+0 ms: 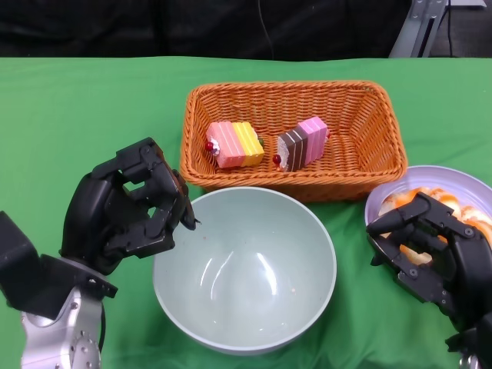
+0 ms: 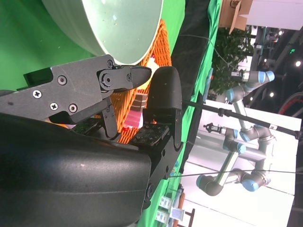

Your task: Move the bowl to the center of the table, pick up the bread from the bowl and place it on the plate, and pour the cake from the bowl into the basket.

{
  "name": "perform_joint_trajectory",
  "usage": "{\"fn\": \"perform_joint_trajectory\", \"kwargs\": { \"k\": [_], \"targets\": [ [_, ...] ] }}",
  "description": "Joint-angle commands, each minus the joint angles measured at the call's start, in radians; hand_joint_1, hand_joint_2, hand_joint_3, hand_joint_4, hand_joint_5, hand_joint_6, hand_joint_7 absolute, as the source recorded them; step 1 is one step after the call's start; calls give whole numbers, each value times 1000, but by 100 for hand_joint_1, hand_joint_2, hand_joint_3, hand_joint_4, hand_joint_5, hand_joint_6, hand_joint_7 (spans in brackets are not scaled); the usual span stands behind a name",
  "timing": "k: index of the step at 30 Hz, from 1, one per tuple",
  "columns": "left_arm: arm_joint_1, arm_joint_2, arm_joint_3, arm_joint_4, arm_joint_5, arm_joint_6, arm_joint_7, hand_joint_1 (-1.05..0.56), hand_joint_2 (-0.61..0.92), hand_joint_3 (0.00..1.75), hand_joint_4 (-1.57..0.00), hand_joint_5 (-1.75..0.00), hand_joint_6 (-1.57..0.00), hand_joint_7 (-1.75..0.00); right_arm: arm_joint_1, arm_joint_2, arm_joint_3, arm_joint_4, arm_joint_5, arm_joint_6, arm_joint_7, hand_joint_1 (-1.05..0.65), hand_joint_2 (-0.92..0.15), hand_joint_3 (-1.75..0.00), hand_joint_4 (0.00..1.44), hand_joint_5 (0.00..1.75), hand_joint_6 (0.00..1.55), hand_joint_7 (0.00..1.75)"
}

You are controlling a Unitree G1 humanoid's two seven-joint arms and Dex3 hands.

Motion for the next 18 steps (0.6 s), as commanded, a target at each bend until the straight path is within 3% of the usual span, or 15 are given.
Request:
{"fn": "perform_joint_trajectory", "kwargs": {
  "k": [1, 18],
  "targets": [
    [-1, 11, -3, -8, 18, 2, 18, -8, 58, 108, -80, -173, -78, -150, 1, -8, -10, -13, -3, 13, -20, -23, -91, -21, 75, 155, 73, 112],
    [-22, 16, -8, 41, 36, -2, 12, -8, 59, 106, -77, -175, -73, -154, -36, -8, -14, -21, 9, 27, -36, -27, -90, -21, 76, 155, 75, 108]
  ]
}}
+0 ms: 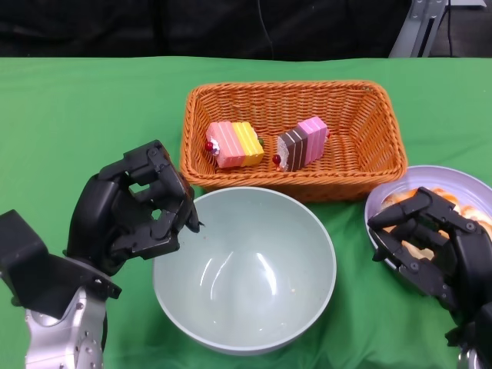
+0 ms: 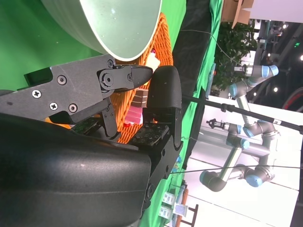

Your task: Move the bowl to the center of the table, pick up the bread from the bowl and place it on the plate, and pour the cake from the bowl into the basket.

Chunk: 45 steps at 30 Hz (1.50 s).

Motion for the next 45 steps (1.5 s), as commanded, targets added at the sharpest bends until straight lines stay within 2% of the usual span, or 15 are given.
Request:
{"fn": "perform_joint_trajectory", "kwargs": {
  "k": [1, 6, 9, 13, 17, 38, 45],
  "targets": [
    [-18, 20, 3, 19, 5, -1, -5, -8, 58, 106, -77, -175, -73, -154, -16, -5, -14, -22, 11, 9, -14, -25, -90, -21, 76, 154, 75, 108],
    [-28, 28, 6, 44, -12, 1, -40, -5, 56, 110, -78, -175, -75, -152, -25, 2, -10, -55, 36, 11, -6, -21, -90, -27, 75, 156, 74, 110],
    [-32, 31, 6, 61, -9, -12, -60, -4, 56, 113, -77, -175, -74, -152, -29, 12, -9, -85, 46, 3, -8, -22, -86, -34, 78, 150, 76, 107],
    [-38, 27, 5, 76, 1, -22, -63, -5, 53, 115, -78, -174, -75, -152, -31, 23, -4, -136, 65, 16, -3, -20, -69, -66, 82, 150, 78, 108],
    [-42, 29, 1, 90, 13, -40, -65, -5, 53, 116, -79, -174, -76, -152, -30, 29, 2, -159, 69, 17, 6, -22, -63, -75, 82, 151, 78, 109],
    [-59, 35, 7, 135, 19, -65, -75, -5, 48, 124, -78, -174, -76, -151, -37, 37, -1, -166, 84, 16, 18, -20, -60, -79, 82, 149, 76, 109],
    [-63, 37, 6, 152, 20, -80, -81, -5, 51, 120, -79, -172, -76, -152, -36, 36, -1, -166, 81, 14, 16, -21, -62, -75, 82, 149, 76, 108]
  ]
}}
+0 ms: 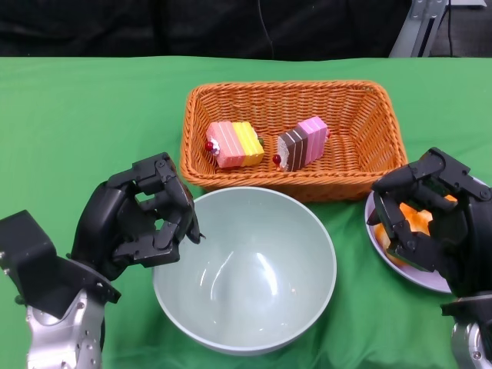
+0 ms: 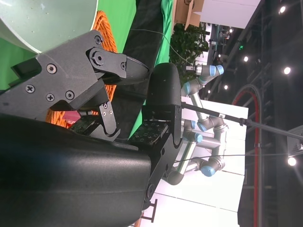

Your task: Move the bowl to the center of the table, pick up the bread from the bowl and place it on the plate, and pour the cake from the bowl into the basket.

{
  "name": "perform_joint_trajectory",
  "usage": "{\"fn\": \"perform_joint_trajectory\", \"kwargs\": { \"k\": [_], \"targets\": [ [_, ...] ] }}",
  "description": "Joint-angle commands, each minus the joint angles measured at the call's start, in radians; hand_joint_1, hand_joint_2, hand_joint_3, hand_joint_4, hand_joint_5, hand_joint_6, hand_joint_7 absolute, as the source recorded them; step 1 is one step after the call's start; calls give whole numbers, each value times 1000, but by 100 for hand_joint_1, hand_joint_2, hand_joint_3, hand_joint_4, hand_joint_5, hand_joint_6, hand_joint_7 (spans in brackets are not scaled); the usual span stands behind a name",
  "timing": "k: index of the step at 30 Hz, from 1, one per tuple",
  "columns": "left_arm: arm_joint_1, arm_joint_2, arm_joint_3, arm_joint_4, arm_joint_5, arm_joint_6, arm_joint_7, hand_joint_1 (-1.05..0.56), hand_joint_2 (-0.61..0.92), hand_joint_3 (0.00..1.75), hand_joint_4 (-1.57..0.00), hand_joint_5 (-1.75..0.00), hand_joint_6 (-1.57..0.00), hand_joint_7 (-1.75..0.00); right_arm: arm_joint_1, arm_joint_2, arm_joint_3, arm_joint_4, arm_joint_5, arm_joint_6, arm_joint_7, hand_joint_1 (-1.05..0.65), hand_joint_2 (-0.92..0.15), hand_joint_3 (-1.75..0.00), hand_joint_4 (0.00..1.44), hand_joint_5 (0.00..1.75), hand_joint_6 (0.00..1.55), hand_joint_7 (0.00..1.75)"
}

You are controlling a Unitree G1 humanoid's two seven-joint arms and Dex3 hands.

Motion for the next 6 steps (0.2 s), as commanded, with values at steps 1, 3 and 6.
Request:
{"fn": "perform_joint_trajectory", "kwargs": {
  "k": [1, 3, 6],
  "targets": [
    [-22, 21, 5, 20, 6, -26, -13, -5, 51, 120, -79, -172, -76, -152, -13, -2, -6, -4, 6, -4, -3, -21, -62, -75, 82, 149, 77, 107],
    [-26, 23, 6, 25, 5, -28, -15, -5, 51, 121, -79, -173, -76, -152, -15, -1, -6, 0, 6, -5, -4, -20, -62, -74, 82, 149, 77, 107],
    [-28, 24, 9, 27, -3, -24, -21, -5, 49, 124, -78, -174, -75, -152, -18, -1, -5, 3, 0, -3, -7, -19, -62, -74, 82, 149, 77, 107]
  ]
}}
